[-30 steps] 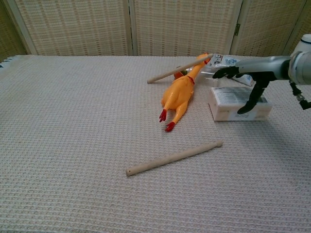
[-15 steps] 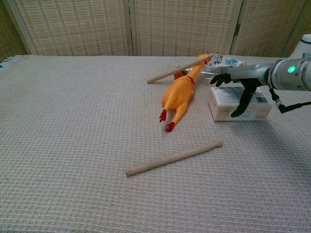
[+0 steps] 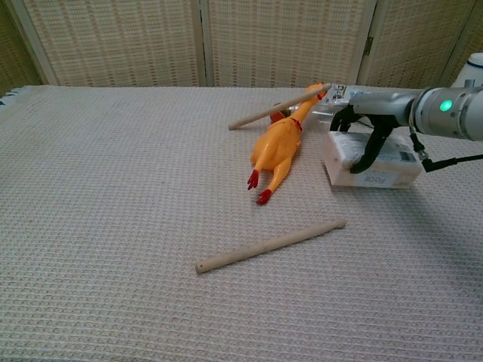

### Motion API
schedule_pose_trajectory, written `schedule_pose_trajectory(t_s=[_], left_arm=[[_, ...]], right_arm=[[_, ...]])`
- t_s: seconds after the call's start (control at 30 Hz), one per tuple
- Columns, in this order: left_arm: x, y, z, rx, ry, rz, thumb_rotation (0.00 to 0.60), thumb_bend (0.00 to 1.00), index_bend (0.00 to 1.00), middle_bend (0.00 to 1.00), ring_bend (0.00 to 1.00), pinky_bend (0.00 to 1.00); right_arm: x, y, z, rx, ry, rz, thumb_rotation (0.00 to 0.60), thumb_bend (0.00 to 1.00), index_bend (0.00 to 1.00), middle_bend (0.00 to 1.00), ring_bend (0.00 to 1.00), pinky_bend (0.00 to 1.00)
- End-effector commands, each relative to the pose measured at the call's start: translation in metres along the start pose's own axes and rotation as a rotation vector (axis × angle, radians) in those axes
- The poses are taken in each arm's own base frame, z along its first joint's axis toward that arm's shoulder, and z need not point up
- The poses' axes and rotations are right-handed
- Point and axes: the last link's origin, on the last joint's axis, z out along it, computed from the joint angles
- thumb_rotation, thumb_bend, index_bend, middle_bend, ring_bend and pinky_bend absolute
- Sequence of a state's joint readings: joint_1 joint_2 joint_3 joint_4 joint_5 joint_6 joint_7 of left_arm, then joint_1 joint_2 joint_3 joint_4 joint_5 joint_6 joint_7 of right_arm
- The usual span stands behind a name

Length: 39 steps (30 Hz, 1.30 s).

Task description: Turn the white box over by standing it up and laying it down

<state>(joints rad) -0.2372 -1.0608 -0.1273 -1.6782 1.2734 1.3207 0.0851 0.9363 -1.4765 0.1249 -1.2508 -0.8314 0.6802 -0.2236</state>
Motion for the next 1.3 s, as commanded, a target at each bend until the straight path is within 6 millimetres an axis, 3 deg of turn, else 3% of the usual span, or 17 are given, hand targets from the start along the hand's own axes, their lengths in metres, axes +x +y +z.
schedule_pose_trajectory(t_s=[0.03,0.13,0.27,0.4,0.57,1.0,1.3], left_arm=[[0.0,0.001,0.0,-0.003,0.0,0.0,0.6,0.63,0.16,0.0,0.0,0.2],[-0.001,0.002,-0.001,-0.007,-0.002,-0.001,0.6,0.63,0.16,0.0,0.0,0.2],[-0.003,0.004,-0.001,-0.013,-0.008,0.003,0.6,0.63,0.16,0.0,0.0,0.2],[-0.003,0.006,-0.002,-0.023,-0.007,0.006,0.6,0.63,0.16,0.0,0.0,0.2],[-0.005,0.006,-0.001,-0.02,-0.011,0.011,0.6,0.63,0.16,0.0,0.0,0.2],[-0.009,0.004,0.003,-0.01,-0.024,0.022,0.6,0.63,0.16,0.0,0.0,0.2],[-0.009,0.004,0.003,-0.006,-0.026,0.025,0.6,0.63,0.16,0.0,0.0,0.2]], right_arm=[[0.003,0.004,-0.017,0.051,0.109,0.158,0.6,0.12,0.4,0.41,0.19,0.0],[0.009,0.016,-0.038,0.126,0.262,0.447,0.6,0.13,0.41,0.42,0.19,0.0],[-0.002,0.058,-0.061,0.225,0.438,0.946,0.6,0.13,0.42,0.44,0.19,0.0],[-0.027,0.099,-0.067,0.231,0.438,1.167,0.6,0.15,0.44,0.44,0.21,0.0],[-0.046,0.124,-0.059,0.216,0.404,1.278,0.6,0.18,0.44,0.44,0.21,0.0],[-0.071,0.122,-0.038,0.185,0.279,1.305,0.6,0.21,0.45,0.44,0.21,0.0],[-0.075,0.128,-0.038,0.153,0.234,1.274,0.6,0.21,0.45,0.44,0.21,0.0]])
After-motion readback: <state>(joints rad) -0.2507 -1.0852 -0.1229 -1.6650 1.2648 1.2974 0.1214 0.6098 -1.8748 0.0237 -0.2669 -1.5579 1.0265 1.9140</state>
